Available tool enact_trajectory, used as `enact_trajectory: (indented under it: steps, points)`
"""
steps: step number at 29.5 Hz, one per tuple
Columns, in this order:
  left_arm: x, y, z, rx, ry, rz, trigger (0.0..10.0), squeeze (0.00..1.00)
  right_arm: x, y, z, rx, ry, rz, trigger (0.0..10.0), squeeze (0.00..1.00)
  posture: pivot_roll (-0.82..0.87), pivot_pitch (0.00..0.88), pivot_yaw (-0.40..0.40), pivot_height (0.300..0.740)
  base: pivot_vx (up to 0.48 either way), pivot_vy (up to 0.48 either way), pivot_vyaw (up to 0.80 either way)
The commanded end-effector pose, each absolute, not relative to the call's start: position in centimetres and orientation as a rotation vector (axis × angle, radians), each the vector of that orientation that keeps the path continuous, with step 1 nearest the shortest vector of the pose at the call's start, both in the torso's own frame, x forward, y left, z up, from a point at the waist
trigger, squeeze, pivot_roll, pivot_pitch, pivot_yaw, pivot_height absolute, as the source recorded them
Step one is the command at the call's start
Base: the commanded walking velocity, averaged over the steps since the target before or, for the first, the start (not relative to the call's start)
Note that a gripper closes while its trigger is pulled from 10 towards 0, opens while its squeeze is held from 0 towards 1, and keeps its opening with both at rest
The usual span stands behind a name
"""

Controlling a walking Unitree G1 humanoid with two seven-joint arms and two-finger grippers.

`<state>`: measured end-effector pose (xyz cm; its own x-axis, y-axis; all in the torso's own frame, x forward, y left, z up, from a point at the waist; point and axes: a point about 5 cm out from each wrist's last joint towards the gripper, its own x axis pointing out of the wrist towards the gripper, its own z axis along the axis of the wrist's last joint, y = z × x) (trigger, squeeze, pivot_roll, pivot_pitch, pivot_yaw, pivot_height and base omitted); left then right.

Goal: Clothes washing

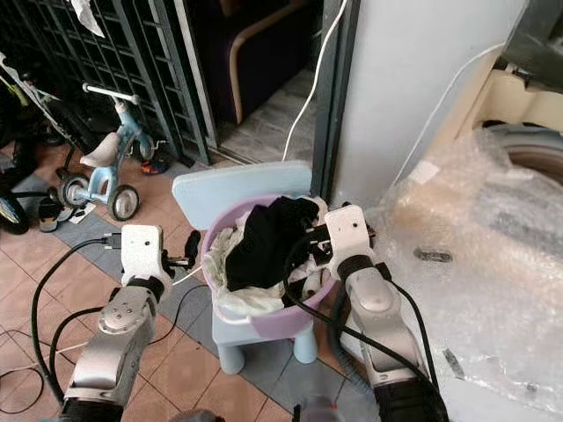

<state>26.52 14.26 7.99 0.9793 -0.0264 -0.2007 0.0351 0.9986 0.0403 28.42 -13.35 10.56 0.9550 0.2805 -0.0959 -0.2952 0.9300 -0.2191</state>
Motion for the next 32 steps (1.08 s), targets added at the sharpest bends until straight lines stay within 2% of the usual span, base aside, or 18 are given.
enact_trajectory:
  steps: [1, 5, 10, 15, 23, 28, 32]
  points:
    - [26.4, 15.2, 7.9, 0.053, 0.212, -0.006, 10.0, 0.0, 28.3, -12.3, 9.6, -0.24, 0.114, 0.353, 10.0, 0.0, -0.05, 0.048, 0.042, 0.74, 0.386, 0.285, 0.0]
    - [26.3, 15.2, 7.8, 0.043, 0.215, 0.004, 10.0, 0.0, 28.4, -13.0, 8.0, -0.299, 0.227, 0.371, 10.0, 0.0, -0.05, 0.054, 0.036, 0.74, 0.337, 0.302, 0.0]
    - [26.1, 15.4, 7.2, 0.075, 0.286, 0.035, 10.0, 0.0, 29.2, -14.6, 6.2, -0.351, 0.367, 0.345, 10.0, 0.0, -0.04, 0.058, 0.03, 0.74, 0.0, 0.0, 0.0]
    - [25.1, 15.5, 7.1, 0.134, 0.313, -0.007, 10.0, 0.0, 30.3, -16.3, 4.7, -0.326, 0.497, 0.277, 10.0, 0.0, -0.01, 0.072, 0.017, 0.74, 0.0, 0.0, 0.0]
    - [23.1, 16.0, 7.4, 0.171, 0.314, -0.005, 10.0, 0.0, 32.1, -16.4, 5.0, -0.393, 0.501, 0.246, 10.0, 0.0, 0.03, 0.12, -0.018, 0.74, 0.0, 0.0, 0.0]
    - [22.0, 15.4, 7.8, 0.179, 0.319, -0.033, 10.0, 0.0, 31.7, -17.4, 2.8, -0.369, 0.637, 0.123, 10.0, 0.0, 0.04, 0.153, -0.037, 0.74, 0.0, 0.0, 0.0]
    - [21.7, 15.4, 7.6, 0.157, 0.345, -0.024, 10.0, 0.0, 31.4, -17.6, 1.9, -0.344, 0.712, 0.102, 10.0, 0.0, 0.04, 0.165, -0.04, 0.74, 0.0, 0.0, 0.0]
